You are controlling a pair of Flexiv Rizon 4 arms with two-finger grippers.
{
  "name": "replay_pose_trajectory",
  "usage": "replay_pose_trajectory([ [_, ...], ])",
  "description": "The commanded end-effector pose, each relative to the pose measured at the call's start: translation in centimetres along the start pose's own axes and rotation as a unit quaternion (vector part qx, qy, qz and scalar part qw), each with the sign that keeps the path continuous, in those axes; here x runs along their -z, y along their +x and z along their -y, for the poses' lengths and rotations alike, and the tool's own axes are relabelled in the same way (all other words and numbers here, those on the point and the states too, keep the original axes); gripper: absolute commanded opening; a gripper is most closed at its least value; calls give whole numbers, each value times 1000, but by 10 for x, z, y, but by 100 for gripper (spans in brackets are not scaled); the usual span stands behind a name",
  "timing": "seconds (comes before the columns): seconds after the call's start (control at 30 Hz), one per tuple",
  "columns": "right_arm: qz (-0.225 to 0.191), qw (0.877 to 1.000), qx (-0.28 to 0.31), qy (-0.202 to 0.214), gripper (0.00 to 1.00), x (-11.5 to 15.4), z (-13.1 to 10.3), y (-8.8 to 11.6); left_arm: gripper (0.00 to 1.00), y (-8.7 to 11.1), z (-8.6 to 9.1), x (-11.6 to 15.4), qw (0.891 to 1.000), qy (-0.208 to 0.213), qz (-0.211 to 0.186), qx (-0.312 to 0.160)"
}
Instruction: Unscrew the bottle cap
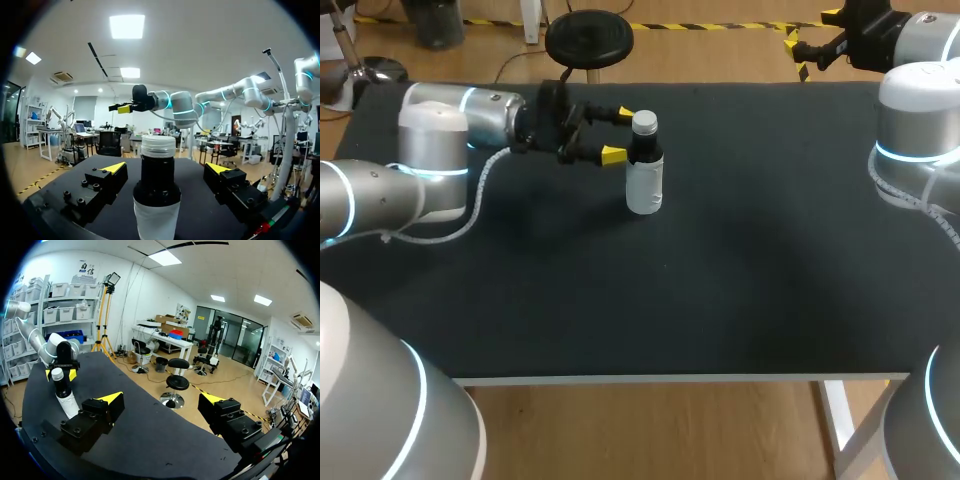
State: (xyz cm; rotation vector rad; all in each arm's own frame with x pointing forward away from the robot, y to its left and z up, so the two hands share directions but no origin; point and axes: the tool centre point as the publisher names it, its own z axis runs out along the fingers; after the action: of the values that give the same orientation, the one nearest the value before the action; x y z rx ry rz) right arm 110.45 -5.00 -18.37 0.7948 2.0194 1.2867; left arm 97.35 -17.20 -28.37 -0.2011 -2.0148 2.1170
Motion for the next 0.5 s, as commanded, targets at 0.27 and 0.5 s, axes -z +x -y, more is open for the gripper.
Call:
replay_pose_trajectory([
  [0.27, 0, 1000, 0, 0, 100, 0, 0, 0, 100, -9, -7, -16, 999, 5, -35, 0],
  [0.5, 0, 1000, 0, 0, 100, 0, 0, 0, 100, -12, -7, -26, 999, 6, -49, -1],
])
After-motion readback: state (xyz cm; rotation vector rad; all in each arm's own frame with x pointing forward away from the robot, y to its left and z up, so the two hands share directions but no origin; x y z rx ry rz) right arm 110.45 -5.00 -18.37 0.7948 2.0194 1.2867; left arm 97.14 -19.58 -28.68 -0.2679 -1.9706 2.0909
